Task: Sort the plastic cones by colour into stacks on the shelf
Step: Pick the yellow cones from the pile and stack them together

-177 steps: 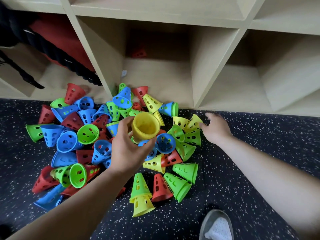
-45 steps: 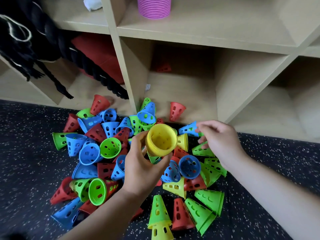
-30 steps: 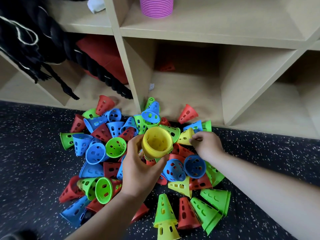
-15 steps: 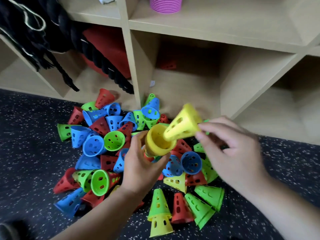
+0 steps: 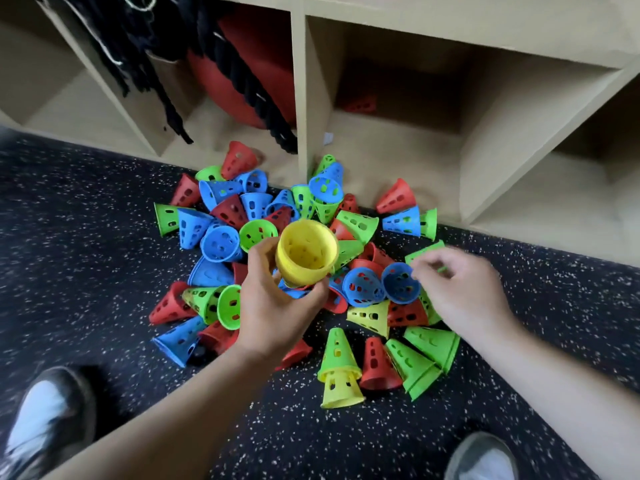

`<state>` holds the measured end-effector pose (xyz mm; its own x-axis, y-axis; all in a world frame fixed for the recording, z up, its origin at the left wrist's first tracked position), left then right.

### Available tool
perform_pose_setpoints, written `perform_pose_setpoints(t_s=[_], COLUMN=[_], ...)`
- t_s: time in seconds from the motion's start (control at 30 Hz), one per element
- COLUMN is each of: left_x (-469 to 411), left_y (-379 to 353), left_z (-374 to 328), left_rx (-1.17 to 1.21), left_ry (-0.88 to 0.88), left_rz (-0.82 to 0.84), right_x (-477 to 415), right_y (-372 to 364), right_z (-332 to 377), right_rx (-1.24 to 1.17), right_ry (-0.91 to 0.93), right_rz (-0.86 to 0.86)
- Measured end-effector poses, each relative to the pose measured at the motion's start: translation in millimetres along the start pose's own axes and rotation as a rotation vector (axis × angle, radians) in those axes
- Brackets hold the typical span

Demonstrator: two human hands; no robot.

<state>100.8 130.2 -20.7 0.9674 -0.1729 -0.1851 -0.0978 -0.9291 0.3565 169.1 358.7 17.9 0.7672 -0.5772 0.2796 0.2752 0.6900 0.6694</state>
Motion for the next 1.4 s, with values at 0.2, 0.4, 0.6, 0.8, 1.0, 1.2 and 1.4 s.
perform_pose_setpoints(t_s=[0.2, 0.4, 0.6, 0.8, 1.0, 1.2, 1.4], left_x=[21, 44, 46, 47, 47, 47, 48], left_y=[18, 25, 24, 17, 6, 3, 15], left_z=[13, 22, 25, 32, 25, 23, 28], left_rx=[-0.029, -0.071, -0.073, -0.09, -0.095, -0.098, -0.097], left_ry=[0.045, 0.083, 0.08, 0.085, 0.037, 0.022, 0.06], left_rz=[0.03, 0.069, 0.084, 0.082, 0.103, 0.088, 0.077], right_x=[6, 8, 26, 45, 44, 43, 52], right_y=[-53, -72, -70, -35, -18, -37, -76], right_z=[-54, -65, -53, -11, 21, -2, -66], right_rx=[0.481, 0.344, 0.147, -0.19, -0.043, -0.037, 0.462], right_ry=[-0.133, -0.186, -0.118, 0.178, 0.742, 0.774, 0.574], right_rz=[0.287, 0.178, 0.062, -0.157, -0.109, 0.009, 0.389])
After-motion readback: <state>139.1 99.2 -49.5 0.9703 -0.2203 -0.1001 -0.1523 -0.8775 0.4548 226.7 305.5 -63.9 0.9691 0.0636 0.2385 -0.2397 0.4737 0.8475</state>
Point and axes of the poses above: each hand's wrist, its own x-axis away from the middle knuckle, its own y-axis out of the back of the hand, z = x × y, the point moved 1 cm from there along -x, towards the middle knuckle, and after that the axes turned 10 degrees about -y, right-handed, at the moved point
